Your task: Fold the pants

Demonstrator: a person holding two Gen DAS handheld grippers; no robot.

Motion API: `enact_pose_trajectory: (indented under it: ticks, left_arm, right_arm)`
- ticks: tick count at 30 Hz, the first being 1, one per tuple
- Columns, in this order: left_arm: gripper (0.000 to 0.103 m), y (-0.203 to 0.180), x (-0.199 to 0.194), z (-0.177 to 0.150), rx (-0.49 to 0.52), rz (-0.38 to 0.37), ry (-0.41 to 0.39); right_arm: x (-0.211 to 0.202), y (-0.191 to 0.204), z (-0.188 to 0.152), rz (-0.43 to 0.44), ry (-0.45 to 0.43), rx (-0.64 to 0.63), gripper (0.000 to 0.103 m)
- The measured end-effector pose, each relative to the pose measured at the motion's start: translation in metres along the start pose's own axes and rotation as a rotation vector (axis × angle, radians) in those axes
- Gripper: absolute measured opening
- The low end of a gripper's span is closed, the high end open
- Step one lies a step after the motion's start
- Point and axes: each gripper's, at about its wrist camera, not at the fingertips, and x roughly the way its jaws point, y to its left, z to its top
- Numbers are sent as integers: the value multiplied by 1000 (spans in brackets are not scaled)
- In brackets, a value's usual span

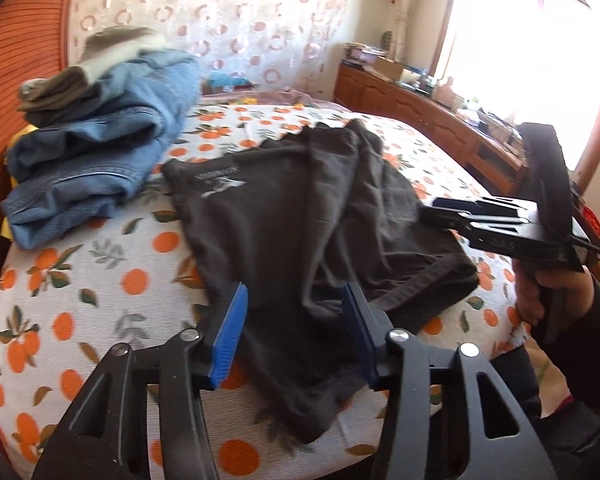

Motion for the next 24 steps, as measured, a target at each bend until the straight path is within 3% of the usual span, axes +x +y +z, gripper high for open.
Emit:
enact_pose_trajectory:
  ticks: [8, 14, 24]
  left_arm:
    - [34, -15, 16, -2, 31, -40, 54]
    - [9, -18, 15, -5, 27, -45, 51]
    - [5, -16, -39, 2, 22, -33, -60]
  right_arm:
    - [1, 14, -1, -3, -22, -13, 40]
    - [11, 1, -3, 20, -15, 28, 40]
    - [9, -7, -5, 24, -23, 44, 41]
